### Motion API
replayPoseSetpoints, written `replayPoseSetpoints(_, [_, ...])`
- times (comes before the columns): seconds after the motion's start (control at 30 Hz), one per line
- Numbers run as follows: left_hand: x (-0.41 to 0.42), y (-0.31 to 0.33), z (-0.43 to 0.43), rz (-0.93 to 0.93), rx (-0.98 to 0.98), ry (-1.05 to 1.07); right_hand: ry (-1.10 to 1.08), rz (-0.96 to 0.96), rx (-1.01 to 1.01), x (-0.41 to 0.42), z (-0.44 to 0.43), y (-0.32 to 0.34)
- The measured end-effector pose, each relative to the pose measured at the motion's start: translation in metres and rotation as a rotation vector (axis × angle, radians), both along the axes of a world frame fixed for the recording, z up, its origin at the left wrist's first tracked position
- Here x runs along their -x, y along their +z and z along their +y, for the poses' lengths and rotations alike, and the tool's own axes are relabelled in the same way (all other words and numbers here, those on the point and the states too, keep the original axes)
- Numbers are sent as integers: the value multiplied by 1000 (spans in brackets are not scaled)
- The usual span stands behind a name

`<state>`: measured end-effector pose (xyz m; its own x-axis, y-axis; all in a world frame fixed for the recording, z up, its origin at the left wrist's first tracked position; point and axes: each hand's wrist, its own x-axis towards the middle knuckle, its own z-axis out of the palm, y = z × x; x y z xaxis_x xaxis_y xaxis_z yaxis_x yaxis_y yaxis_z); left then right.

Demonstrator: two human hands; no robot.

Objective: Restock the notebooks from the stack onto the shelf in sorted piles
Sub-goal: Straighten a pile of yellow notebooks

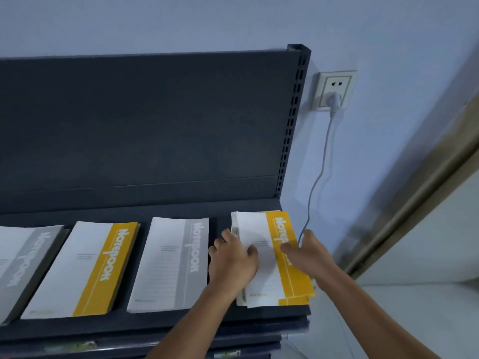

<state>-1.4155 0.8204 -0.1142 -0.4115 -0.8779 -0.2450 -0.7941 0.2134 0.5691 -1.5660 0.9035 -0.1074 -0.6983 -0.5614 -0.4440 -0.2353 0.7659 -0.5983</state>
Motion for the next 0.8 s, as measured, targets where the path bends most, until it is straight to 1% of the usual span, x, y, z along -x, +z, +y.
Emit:
replayPoseSetpoints(0.07, [6, 2, 2, 8, -52, 79, -18, -184, 32, 5, -1, -4])
replayPoseSetpoints(0.1, [8, 3, 2, 17, -84, 112, -15, -238, 51, 8, -1, -7])
replayPoseSetpoints(0.13, [11, 4, 3, 26, -126, 141, 7, -246, 56, 10, -1, -7])
replayPoseSetpoints(0.27, [23, 5, 4, 77, -319, 221, 61, -183, 41, 21, 4, -9])
replayPoseSetpoints(0.33, [26, 5, 4, 115, -382, 246, 67, -164, 27, 25, 8, -10])
replayPoseSetpoints(0.43, [28, 6, 7, 226, -478, 267, 83, -126, 22, 28, 14, -12])
replayPoseSetpoints(0.47, [28, 7, 9, 229, -498, 261, 87, -116, 22, 27, 16, -12])
replayPoseSetpoints(0.53, [28, 6, 12, 203, -468, 244, 99, -103, 45, 24, 20, -9])
replayPoseSetpoints(0.6, [26, 7, 12, 225, -388, 232, 118, -55, 130, 20, 22, -5])
replayPoseSetpoints(0.7, [17, 17, 11, 475, -293, 189, 133, 78, 395, 7, 19, 9])
replayPoseSetpoints(0.8, [5, 23, 11, 664, -57, 115, 143, 151, 634, -12, 16, 21])
